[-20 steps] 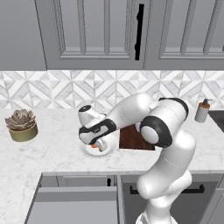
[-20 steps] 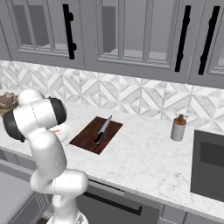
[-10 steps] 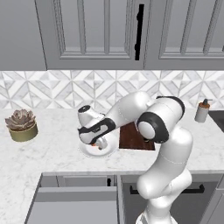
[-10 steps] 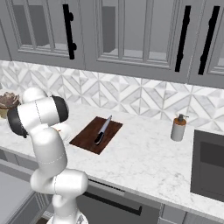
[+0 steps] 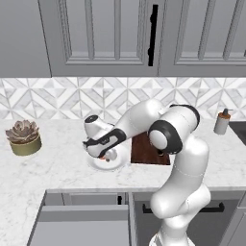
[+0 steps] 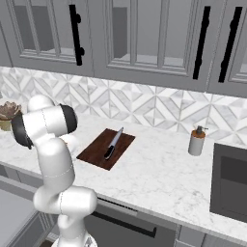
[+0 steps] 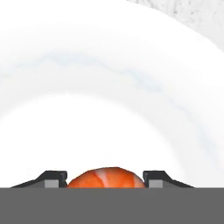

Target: Pick up the knife from the drawer and place it on the cutting board. Then place the meat from the plate to the cutting board.

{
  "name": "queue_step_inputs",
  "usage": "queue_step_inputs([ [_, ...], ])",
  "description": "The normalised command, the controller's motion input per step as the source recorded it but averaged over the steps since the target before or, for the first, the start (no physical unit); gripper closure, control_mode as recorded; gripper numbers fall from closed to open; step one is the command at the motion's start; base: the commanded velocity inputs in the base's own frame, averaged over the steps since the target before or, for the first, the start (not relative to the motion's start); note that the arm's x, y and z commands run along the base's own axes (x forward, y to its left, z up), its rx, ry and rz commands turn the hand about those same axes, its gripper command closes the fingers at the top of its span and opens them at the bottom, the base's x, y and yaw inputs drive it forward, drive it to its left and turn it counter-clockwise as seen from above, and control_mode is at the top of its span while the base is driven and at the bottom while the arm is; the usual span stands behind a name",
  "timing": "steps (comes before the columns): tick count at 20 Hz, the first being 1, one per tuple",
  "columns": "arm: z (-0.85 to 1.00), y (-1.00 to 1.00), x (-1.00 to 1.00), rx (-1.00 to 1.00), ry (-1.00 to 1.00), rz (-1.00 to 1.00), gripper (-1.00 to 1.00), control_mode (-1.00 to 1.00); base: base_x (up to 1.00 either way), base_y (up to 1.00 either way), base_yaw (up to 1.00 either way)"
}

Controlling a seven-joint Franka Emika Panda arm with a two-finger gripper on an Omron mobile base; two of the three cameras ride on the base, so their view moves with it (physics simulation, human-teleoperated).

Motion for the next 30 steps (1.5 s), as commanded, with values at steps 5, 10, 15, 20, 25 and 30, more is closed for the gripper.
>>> queue_step_inputs([
  [5, -0.03, 0.0, -0.02, 0.0, 0.0, 0.18, 1.0, -1.0, 0.0, 0.0, 0.0],
  [10, 0.06, -0.08, -0.53, 0.0, -0.09, 0.07, 1.0, -1.0, 0.0, 0.0, 0.0],
  [15, 0.67, -0.17, -0.44, 0.0, -0.16, -0.05, 1.0, -1.0, 0.0, 0.0, 0.0],
  [20, 0.54, -0.49, 0.0, 0.0, -0.09, -0.13, 1.0, -1.0, 0.0, 0.0, 0.0],
  [25, 0.16, -0.79, 0.0, 0.0, -0.02, -0.13, 1.0, -1.0, 0.0, 0.0, 0.0],
  [30, 0.01, -0.89, 0.03, 0.0, 0.0, -0.1, 1.0, -1.0, 0.0, 0.0, 0.0],
])
